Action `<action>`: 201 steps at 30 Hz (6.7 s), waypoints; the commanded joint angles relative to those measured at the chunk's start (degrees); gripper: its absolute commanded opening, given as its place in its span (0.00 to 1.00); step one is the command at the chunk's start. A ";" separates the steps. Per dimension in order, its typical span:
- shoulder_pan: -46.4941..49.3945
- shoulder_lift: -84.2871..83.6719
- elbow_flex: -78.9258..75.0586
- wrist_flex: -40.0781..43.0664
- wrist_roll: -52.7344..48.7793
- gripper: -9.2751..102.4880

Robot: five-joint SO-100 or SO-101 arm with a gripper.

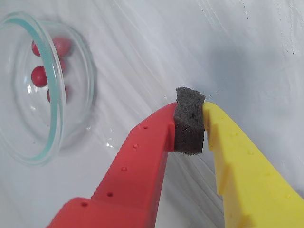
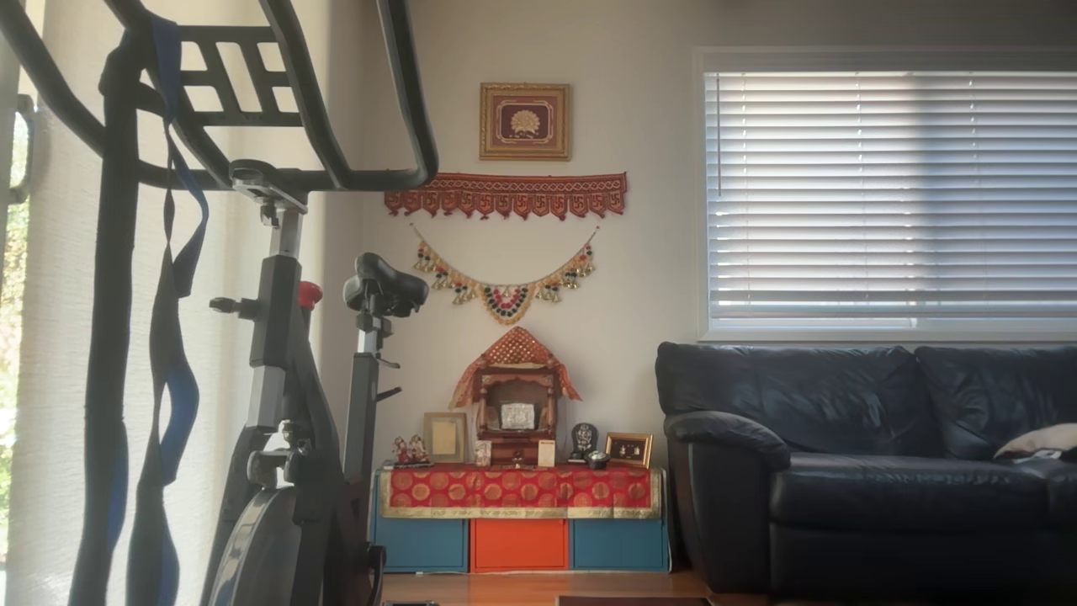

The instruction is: Sort medicines into box.

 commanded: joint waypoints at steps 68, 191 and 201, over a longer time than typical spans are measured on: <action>-3.60 -0.70 -7.56 -5.54 81.12 0.10; -26.72 -65.48 -73.04 0.53 13.27 0.16; -26.10 -66.88 -71.28 -3.34 12.30 0.26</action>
